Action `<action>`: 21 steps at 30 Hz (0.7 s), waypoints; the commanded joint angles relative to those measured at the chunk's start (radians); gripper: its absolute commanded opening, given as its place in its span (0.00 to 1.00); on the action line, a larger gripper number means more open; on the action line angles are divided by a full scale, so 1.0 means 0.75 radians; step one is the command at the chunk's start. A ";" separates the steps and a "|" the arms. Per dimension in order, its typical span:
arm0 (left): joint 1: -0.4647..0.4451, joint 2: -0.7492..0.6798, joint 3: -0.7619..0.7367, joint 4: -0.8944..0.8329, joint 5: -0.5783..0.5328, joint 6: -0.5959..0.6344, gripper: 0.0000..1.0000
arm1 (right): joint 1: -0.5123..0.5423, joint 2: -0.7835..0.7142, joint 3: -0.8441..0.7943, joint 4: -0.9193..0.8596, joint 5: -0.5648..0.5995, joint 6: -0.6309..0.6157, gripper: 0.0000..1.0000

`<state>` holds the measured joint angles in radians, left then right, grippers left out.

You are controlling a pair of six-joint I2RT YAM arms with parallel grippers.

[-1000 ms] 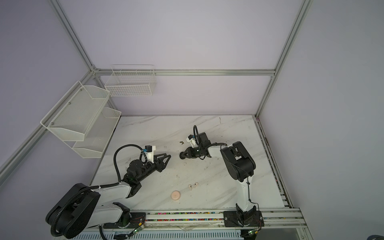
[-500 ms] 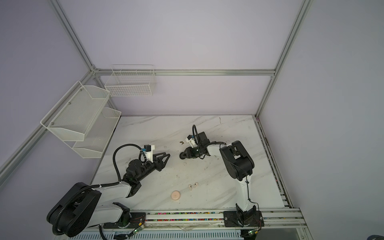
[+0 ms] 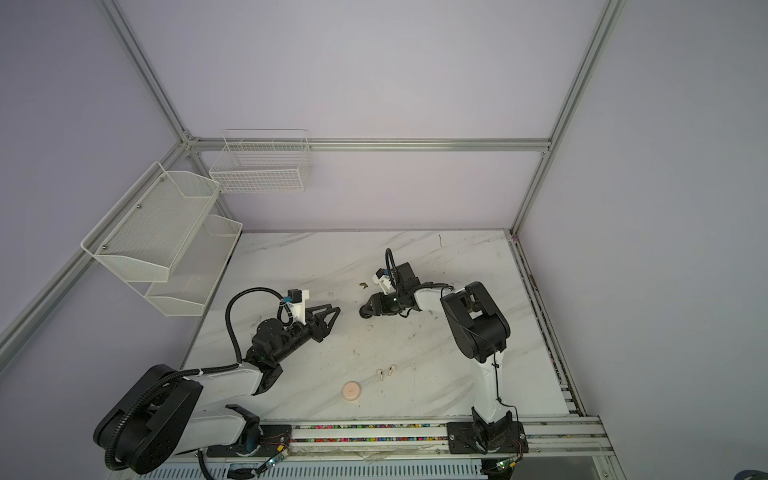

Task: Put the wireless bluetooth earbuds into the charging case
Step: 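Set the black case down with the right gripper while the left gripper draws back, then lift the right gripper off the black case and swing it toward the robot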

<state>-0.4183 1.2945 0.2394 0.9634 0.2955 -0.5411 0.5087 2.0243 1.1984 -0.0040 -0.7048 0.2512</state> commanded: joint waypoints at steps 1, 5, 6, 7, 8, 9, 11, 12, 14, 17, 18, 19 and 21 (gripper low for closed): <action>0.012 -0.016 0.066 0.042 0.006 -0.025 0.47 | -0.009 -0.083 -0.011 -0.118 0.129 -0.033 0.56; 0.010 -0.030 0.041 0.028 0.001 -0.059 0.47 | -0.009 -0.152 -0.010 -0.246 0.219 -0.143 0.56; 0.011 -0.036 0.035 0.025 -0.003 -0.060 0.47 | -0.007 -0.191 -0.019 -0.273 0.245 -0.152 0.56; 0.010 -0.048 0.033 0.004 -0.009 -0.058 0.47 | -0.005 -0.238 -0.051 -0.275 0.263 -0.152 0.56; 0.010 -0.061 0.037 -0.032 -0.018 -0.059 0.47 | 0.001 -0.282 -0.090 -0.254 0.278 -0.139 0.56; 0.010 -0.080 0.046 -0.078 -0.025 -0.063 0.47 | 0.020 -0.325 -0.130 -0.232 0.290 -0.126 0.55; 0.009 -0.103 0.066 -0.141 -0.032 -0.075 0.47 | 0.074 -0.371 -0.165 -0.226 0.312 -0.110 0.54; 0.010 -0.114 0.073 -0.165 -0.034 -0.088 0.47 | 0.111 -0.390 -0.181 -0.212 0.329 -0.098 0.54; 0.009 -0.130 0.086 -0.213 -0.045 -0.104 0.47 | 0.171 -0.411 -0.219 -0.134 0.334 -0.055 0.53; 0.011 -0.148 0.106 -0.298 -0.081 -0.130 0.48 | 0.235 -0.384 -0.244 -0.027 0.319 -0.001 0.53; 0.009 -0.151 0.110 -0.317 -0.085 -0.136 0.48 | 0.254 -0.362 -0.238 -0.002 0.309 0.006 0.52; 0.010 -0.155 0.114 -0.338 -0.092 -0.142 0.48 | 0.271 -0.338 -0.230 0.013 0.306 0.009 0.52; 0.010 -0.168 0.120 -0.379 -0.116 -0.152 0.48 | 0.284 -0.290 -0.212 0.027 0.306 0.002 0.52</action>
<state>-0.4179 1.1927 0.2394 0.7311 0.2428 -0.6281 0.7193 1.7702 1.0355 -0.0387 -0.4862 0.2356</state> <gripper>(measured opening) 0.479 0.522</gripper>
